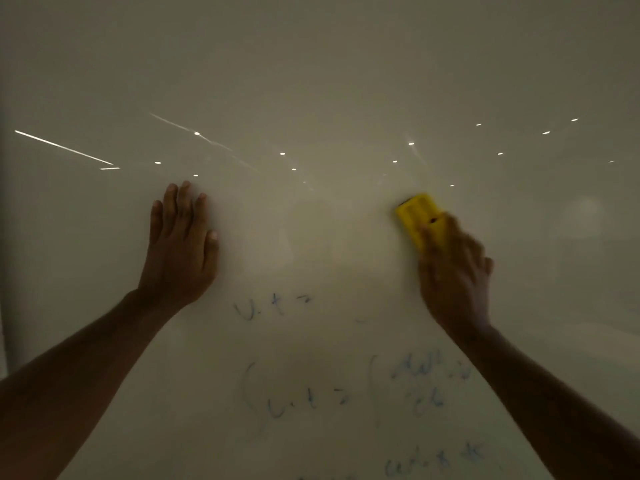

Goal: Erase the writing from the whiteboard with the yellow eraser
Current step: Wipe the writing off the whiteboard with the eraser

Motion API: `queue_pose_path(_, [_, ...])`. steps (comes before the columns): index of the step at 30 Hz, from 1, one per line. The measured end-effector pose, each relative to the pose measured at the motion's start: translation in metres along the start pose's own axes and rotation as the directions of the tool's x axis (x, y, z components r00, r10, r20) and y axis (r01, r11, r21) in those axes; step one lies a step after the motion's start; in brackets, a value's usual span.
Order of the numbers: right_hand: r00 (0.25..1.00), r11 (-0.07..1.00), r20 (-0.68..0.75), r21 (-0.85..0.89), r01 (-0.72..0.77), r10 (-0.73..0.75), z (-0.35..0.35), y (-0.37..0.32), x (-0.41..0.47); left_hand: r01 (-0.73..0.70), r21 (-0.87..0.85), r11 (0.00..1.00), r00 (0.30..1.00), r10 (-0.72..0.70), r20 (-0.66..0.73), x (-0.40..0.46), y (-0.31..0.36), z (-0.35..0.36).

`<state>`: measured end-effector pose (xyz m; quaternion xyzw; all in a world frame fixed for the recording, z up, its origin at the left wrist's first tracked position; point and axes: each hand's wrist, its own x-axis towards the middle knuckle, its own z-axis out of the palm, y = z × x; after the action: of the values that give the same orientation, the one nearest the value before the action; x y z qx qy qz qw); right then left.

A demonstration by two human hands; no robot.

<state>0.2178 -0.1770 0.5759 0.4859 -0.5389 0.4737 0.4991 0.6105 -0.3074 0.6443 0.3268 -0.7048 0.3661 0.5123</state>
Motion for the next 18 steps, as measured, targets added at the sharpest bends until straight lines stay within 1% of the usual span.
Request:
queue_pose_path(1, [0.987, 0.988, -0.048, 0.040, -0.150, 0.152, -0.001, -0.004, 0.001, 0.001, 0.006, 1.000, 1.000, -0.001, 0.002, -0.006, -0.005, 0.000])
queue_pose_path(2, [0.965, 0.967, -0.083, 0.073, -0.244, 0.249, 0.001, -0.013, -0.002, 0.003, 0.009, 1.000, 1.000, -0.004, 0.005, -0.012, -0.010, 0.000])
queue_pose_path(3, [0.952, 0.955, -0.096, 0.088, -0.283, 0.291, 0.003, -0.027, -0.010, 0.005, 0.011, 1.000, 1.000, -0.005, 0.009, -0.017, -0.014, 0.000])
queue_pose_path(4, [0.957, 0.960, -0.093, 0.083, -0.267, 0.275, 0.007, -0.043, -0.022, 0.004, 0.012, 1.000, 1.000, -0.004, 0.012, -0.020, -0.016, 0.000])
queue_pose_path(5, [0.978, 0.980, -0.071, 0.062, -0.191, 0.195, 0.012, -0.061, -0.040, 0.005, 0.012, 1.000, 1.000, -0.005, 0.014, -0.023, -0.018, 0.000])
queue_pose_path(6, [0.998, 0.997, -0.023, 0.046, -0.059, 0.061, 0.017, -0.081, -0.062, 0.004, 0.010, 1.000, 1.000, -0.004, 0.015, -0.025, -0.019, 0.000])
queue_pose_path(7, [0.994, 0.994, 0.045, 0.050, 0.098, -0.100, 0.021, -0.099, -0.085, 0.001, 0.010, 1.000, 1.000, -0.001, 0.013, -0.027, -0.019, 0.001])
queue_pose_path(8, [0.956, 0.962, 0.118, 0.082, 0.259, -0.267, 0.024, -0.115, -0.107, 0.000, 0.009, 1.000, 1.000, 0.000, 0.010, -0.028, -0.019, 0.002])
queue_pose_path(9, [0.888, 0.904, 0.179, 0.138, 0.405, -0.425, 0.025, -0.130, -0.125, -0.001, 0.008, 1.000, 1.000, 0.001, 0.008, -0.028, -0.018, 0.002])
queue_pose_path(10, [0.802, 0.828, 0.208, 0.186, 0.529, -0.559, 0.027, -0.142, -0.137, -0.003, 0.006, 1.000, 1.000, 0.002, 0.008, -0.029, -0.019, 0.003])
queue_pose_path(11, [0.724, 0.757, 0.220, 0.216, 0.617, -0.654, 0.028, -0.150, -0.136, -0.005, 0.005, 1.000, 1.000, 0.005, 0.005, -0.030, -0.019, 0.004])
queue_pose_path(12, [0.678, 0.713, 0.219, 0.223, 0.665, -0.701, 0.029, -0.156, -0.126, -0.010, 0.003, 1.000, 1.000, 0.010, 0.002, -0.030, -0.020, 0.005])
queue_pose_path(13, [0.688, 0.718, 0.207, 0.211, 0.663, -0.696, 0.031, -0.161, -0.108, -0.017, 0.001, 1.000, 1.000, 0.017, -0.004, -0.031, -0.021, 0.006])
queue_pose_path(14, [0.748, 0.769, 0.182, 0.190, 0.611, -0.639, 0.033, -0.166, -0.085, -0.025, 0.001, 1.000, 1.000, 0.025, -0.013, -0.032, -0.022, 0.007])
queue_pose_path(15, [0.835, 0.847, 0.155, 0.160, 0.507, -0.528, 0.033, -0.169, -0.060, -0.037, 0.003, 0.999, 0.999, 0.037, -0.025, -0.033, -0.023, 0.008])
queue_pose_path(16, [0.914, 0.919, 0.121, 0.127, 0.374, -0.388, 0.031, -0.171, -0.036, -0.050, 0.008, 0.999, 0.998, 0.051, -0.035, -0.034, -0.025, 0.009])
queue_pose_path(17, [0.964, 0.964, 0.083, 0.110, 0.242, -0.251, 0.030, -0.174, -0.018, -0.064, 0.013, 0.998, 0.997, 0.065, -0.042, -0.034, -0.027, 0.009])
queue_pose_path(18, [0.987, 0.983, 0.056, 0.112, 0.146, -0.153, 0.029, -0.178, -0.009, -0.074, 0.015, 0.997, 0.996, 0.075, -0.044, -0.035, -0.028, 0.009])
